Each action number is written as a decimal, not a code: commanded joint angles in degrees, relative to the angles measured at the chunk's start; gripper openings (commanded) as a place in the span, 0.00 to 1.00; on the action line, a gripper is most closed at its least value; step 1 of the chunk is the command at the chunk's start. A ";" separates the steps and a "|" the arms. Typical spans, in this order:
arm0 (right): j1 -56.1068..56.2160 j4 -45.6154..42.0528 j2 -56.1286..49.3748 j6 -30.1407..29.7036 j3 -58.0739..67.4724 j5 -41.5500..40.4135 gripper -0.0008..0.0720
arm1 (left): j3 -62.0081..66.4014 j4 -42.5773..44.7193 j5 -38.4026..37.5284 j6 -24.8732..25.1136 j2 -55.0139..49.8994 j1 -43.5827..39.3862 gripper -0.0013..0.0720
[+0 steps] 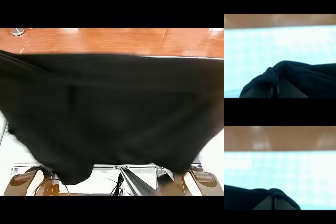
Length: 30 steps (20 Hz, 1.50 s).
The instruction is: Fold the shirts.
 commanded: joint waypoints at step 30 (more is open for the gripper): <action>-20.26 8.46 -30.60 -7.06 -30.36 -10.80 0.86 | -34.56 -4.66 -6.14 11.04 -40.15 17.33 0.98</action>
